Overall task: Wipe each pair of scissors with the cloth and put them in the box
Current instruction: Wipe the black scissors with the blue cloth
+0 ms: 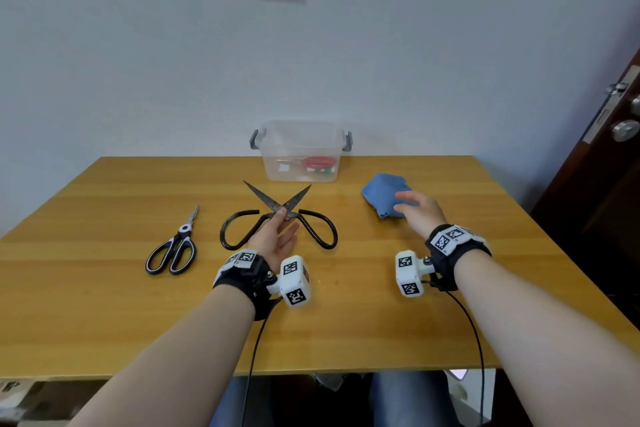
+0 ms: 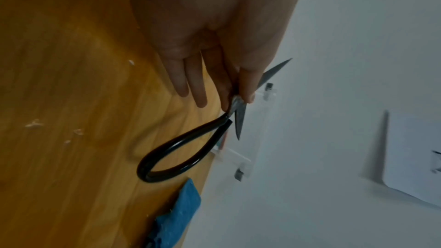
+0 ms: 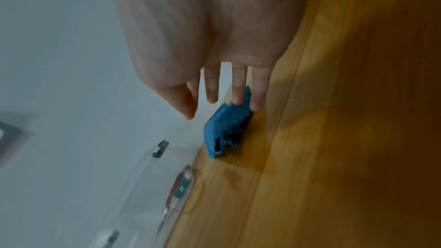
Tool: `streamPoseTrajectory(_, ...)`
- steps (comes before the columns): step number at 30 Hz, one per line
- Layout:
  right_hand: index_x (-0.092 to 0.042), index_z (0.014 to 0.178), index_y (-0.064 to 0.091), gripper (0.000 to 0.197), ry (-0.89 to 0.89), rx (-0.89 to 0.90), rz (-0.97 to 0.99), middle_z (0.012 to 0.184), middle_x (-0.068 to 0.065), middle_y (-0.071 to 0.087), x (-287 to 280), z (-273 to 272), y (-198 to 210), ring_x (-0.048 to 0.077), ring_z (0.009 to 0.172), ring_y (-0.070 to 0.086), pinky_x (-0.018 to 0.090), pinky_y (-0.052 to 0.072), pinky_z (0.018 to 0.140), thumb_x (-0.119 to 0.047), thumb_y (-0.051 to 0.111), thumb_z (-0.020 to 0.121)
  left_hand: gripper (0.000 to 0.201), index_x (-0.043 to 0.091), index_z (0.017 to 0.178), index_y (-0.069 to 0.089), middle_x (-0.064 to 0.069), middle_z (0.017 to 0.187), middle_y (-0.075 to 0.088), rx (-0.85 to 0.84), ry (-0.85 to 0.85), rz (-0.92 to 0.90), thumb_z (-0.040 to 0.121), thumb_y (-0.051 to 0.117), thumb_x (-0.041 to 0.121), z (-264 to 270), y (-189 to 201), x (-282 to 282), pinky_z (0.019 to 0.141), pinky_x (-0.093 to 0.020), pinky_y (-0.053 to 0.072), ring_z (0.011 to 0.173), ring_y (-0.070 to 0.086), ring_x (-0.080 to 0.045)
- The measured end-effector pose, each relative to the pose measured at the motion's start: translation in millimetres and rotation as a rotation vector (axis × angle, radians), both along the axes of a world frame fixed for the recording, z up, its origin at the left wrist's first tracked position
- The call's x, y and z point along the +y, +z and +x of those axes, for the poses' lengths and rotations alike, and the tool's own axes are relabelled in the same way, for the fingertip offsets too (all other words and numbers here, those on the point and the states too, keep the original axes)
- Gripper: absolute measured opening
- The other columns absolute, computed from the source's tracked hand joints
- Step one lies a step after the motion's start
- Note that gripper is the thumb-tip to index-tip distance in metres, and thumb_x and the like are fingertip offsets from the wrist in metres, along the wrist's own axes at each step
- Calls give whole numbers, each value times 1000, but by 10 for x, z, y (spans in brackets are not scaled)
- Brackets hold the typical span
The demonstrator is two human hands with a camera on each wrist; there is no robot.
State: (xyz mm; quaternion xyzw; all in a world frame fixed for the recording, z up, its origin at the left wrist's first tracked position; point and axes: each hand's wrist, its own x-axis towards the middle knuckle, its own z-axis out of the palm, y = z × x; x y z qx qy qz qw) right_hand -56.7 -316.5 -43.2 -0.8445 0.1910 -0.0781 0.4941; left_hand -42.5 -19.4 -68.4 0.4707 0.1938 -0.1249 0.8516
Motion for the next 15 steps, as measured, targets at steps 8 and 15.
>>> streamPoseTrajectory(8, -24, 159, 23, 103, 3, 216, -62, 148, 4, 50, -108, 249, -409, 30, 133, 51, 40, 45, 103, -10, 85, 78, 26, -6, 111, 66, -20, 107, 75, -80, 118, 10, 95, 74, 14, 83, -356, -67, 94, -37, 59, 111, 72, -29)
streamPoseTrajectory(15, -29, 86, 72, 27, 116, 342, -430, 109, 2, 66, -35, 598, -573, 33, 113, 52, 38, 37, 87, -48, 82, 70, 26, -8, 110, 66, -24, 109, 74, -95, 143, 51, 94, 74, 11, 298, -310, -89, 90, -42, 62, 107, 73, -30)
